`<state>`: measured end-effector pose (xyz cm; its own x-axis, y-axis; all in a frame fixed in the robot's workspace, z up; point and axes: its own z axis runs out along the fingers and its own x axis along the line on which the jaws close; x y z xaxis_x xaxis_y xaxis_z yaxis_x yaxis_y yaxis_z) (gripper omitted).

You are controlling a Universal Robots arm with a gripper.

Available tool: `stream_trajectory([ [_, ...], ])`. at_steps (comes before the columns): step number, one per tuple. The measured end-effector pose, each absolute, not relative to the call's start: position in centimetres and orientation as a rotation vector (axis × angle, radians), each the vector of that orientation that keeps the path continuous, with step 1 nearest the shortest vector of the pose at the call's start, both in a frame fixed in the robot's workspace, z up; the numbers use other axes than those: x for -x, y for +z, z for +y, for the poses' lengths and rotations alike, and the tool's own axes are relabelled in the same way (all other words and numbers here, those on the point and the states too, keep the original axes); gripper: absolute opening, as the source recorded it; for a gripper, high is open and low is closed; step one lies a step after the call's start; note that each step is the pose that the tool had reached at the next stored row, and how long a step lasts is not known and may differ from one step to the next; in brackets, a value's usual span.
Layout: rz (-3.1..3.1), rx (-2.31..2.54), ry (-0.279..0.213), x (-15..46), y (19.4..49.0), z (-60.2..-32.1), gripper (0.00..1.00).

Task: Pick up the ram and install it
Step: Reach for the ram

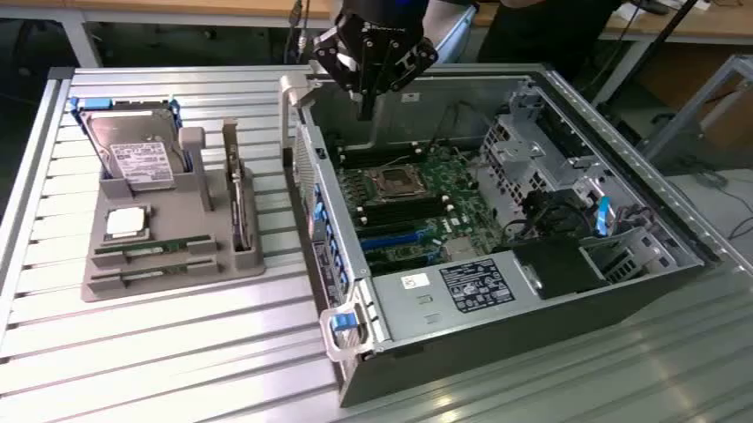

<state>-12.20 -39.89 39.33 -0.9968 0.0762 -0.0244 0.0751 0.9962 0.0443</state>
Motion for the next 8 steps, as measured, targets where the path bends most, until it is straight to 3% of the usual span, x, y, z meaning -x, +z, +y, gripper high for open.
stream_trajectory([
  [8,3.112,-0.118,0.068,14.4,39.33,-39.89,0.1],
])
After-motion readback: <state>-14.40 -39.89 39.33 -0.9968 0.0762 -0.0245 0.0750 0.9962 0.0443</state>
